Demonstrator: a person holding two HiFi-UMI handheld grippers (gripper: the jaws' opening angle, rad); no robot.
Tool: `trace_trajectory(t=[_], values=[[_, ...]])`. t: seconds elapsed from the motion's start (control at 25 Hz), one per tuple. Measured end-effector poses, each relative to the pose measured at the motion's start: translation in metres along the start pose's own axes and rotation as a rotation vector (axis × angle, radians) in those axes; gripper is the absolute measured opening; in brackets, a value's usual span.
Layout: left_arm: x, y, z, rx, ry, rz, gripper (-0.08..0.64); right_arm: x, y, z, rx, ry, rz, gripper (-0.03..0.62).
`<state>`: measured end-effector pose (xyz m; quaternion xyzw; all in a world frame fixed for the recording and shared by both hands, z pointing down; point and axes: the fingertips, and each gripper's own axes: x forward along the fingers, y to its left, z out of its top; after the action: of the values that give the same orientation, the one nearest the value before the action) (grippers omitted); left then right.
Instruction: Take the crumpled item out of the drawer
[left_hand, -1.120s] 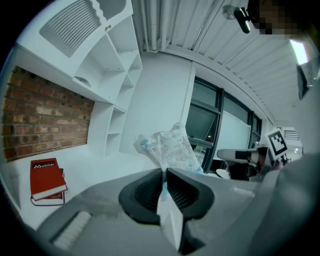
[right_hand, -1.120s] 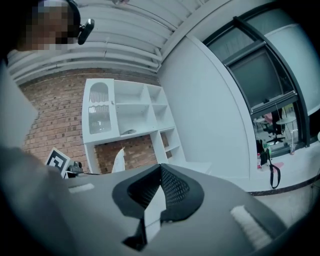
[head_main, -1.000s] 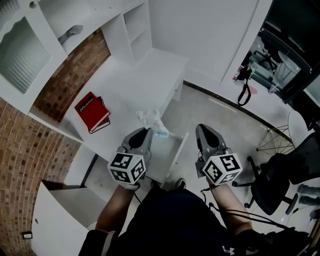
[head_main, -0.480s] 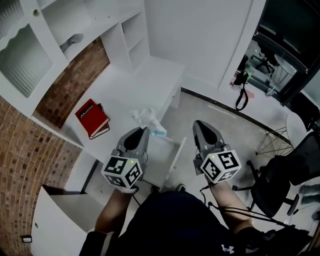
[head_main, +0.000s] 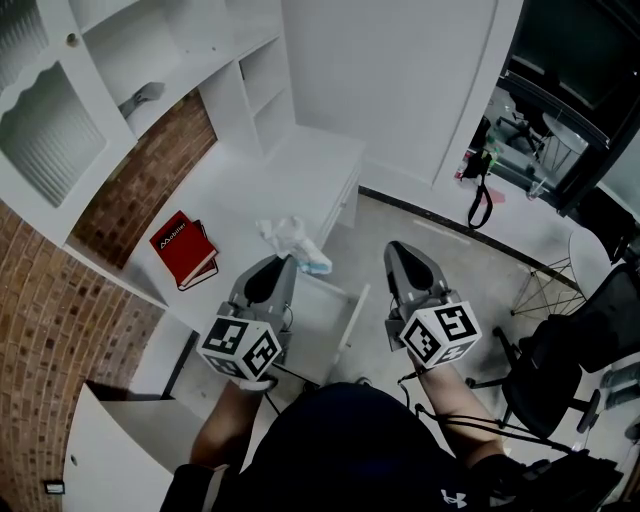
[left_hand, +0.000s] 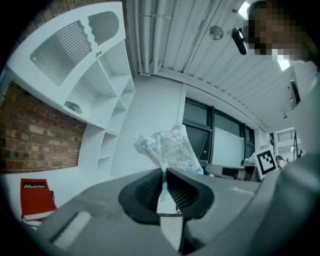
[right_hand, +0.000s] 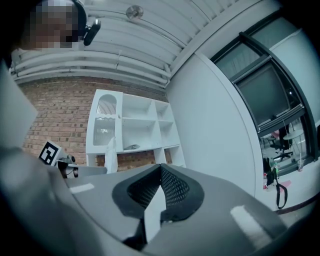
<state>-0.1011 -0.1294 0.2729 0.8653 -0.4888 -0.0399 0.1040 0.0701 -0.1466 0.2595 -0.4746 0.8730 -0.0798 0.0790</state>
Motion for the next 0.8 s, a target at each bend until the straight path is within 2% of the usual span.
trace_trajectory(t=[0.12,0.32,0.8], values=[[-0.001,0.004,0.000,-0.030,-0.019,0.005,0.031,0.000,-0.001,0.000,0.004,-0.007,-0.001,0.002],[-0.001,0.006,0.000,-0.031,-0.027,0.007,0.031,0.001,-0.002,-0.002,0.003,-0.005,-0.002,0.002],[-0.001,0.013,-0.014,-0.065,-0.002,-0.001,0.031,0.006,-0.001,-0.013,0.011,0.015,-0.009,0.002]])
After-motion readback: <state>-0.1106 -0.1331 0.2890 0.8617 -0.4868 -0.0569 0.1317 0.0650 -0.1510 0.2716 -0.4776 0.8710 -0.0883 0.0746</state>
